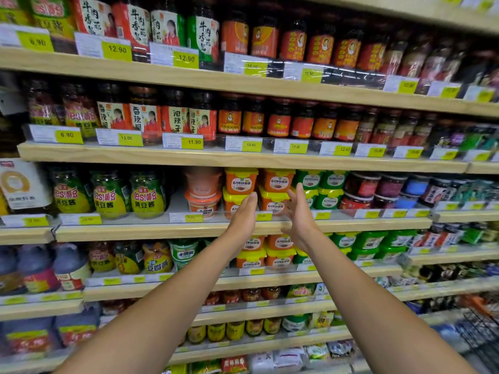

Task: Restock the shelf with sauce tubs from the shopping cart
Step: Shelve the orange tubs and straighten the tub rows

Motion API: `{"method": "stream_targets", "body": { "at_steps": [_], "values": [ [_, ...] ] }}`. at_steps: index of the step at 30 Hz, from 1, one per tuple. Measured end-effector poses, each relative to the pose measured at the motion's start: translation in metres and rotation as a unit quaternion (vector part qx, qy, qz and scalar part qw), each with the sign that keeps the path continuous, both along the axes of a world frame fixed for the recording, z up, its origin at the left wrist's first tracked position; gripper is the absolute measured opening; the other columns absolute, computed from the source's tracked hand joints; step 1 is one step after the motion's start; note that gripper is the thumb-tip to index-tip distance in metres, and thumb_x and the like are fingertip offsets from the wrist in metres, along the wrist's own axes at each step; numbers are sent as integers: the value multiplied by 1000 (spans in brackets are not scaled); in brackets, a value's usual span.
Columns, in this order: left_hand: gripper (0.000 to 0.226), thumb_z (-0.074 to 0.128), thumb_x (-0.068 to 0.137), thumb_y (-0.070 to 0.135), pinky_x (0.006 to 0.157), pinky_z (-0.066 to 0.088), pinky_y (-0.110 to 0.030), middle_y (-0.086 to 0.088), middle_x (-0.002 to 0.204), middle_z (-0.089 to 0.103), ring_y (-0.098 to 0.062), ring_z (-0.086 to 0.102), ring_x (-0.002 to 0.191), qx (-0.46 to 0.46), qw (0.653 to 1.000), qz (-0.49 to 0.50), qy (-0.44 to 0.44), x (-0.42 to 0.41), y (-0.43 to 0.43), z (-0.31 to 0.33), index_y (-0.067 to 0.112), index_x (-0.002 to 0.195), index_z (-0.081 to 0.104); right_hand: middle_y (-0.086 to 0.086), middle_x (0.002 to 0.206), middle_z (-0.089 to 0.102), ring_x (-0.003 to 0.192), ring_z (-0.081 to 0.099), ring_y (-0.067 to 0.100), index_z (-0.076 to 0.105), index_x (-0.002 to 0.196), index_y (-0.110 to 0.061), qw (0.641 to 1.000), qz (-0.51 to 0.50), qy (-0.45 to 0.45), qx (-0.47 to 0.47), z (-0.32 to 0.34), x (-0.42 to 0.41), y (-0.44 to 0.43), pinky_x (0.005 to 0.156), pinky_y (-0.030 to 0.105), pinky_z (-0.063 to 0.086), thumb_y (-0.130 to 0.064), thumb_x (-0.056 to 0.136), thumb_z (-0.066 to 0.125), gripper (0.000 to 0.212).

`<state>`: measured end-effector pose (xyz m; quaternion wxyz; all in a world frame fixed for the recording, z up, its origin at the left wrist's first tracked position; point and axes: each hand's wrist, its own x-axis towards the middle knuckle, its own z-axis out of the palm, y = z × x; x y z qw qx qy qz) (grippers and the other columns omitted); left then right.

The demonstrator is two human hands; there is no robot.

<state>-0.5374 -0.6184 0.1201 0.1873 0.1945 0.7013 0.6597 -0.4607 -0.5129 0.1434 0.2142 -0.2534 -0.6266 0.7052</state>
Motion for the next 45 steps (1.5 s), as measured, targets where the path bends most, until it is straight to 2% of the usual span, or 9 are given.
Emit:
{"method": "stream_targets", "body": {
  "at_steps": [3,8,12,15,21,26,31,41,45],
  "values": [
    [54,32,110,47,117,30,-34,6,163,31,-19,32,150,-2,1000,-2,1,-4,19,0,25,159,31,1,163,29,117,56,18,26,158,-34,1000,10,-2,3,8,2,18,119,63,18,-76,96,20,75],
    [55,26,109,50,123,26,-47,2,162,36,-21,34,149,-6,999,30,9,-8,54,3,26,157,34,6,164,26,148,30,24,26,158,-28,999,37,3,-23,11,-4,56,115,48,29,-67,100,23,70],
    [67,22,103,66,122,28,-52,0,159,42,-26,37,147,17,998,63,-23,-11,76,1,29,157,36,10,160,33,134,42,17,33,155,-23,996,72,15,-42,12,-7,70,94,36,42,-60,104,27,63],
    [72,19,100,72,121,30,-52,-3,158,44,-27,41,145,42,995,71,-55,-14,88,1,31,158,34,9,147,47,128,47,19,38,151,-23,995,95,17,-41,7,-12,81,107,45,42,-58,104,28,60],
    [71,23,97,77,119,35,-52,-1,150,53,-23,50,137,55,993,80,-66,-18,104,4,35,150,45,-13,92,63,81,59,5,56,95,-41,993,110,4,-37,-3,-32,101,104,49,45,-62,103,27,37],
    [60,22,106,60,116,38,-43,-1,143,57,-23,53,133,60,992,84,-66,-24,110,9,26,147,49,-15,90,72,85,66,5,62,103,-40,990,135,-12,-40,-9,-46,108,82,41,54,-65,102,26,44],
    [54,22,108,57,105,43,-37,-1,131,63,-15,60,109,62,993,85,-57,-26,112,9,27,140,54,-8,105,74,98,67,9,62,128,-34,988,148,-15,-37,-21,-60,115,100,50,49,-73,97,29,60],
    [42,23,106,60,117,38,-49,-3,142,60,-22,55,131,55,994,72,-64,-25,109,4,39,127,53,-6,118,73,110,68,15,58,134,-38,989,150,-3,-19,-28,-63,115,98,52,54,-78,91,36,62],
    [34,26,107,58,116,41,-47,8,113,64,-18,59,118,54,993,81,-70,-26,104,3,43,98,55,-6,120,72,112,68,15,58,134,-38,986,166,0,-19,-28,-63,111,100,54,52,-78,91,38,63]
  ]
}}
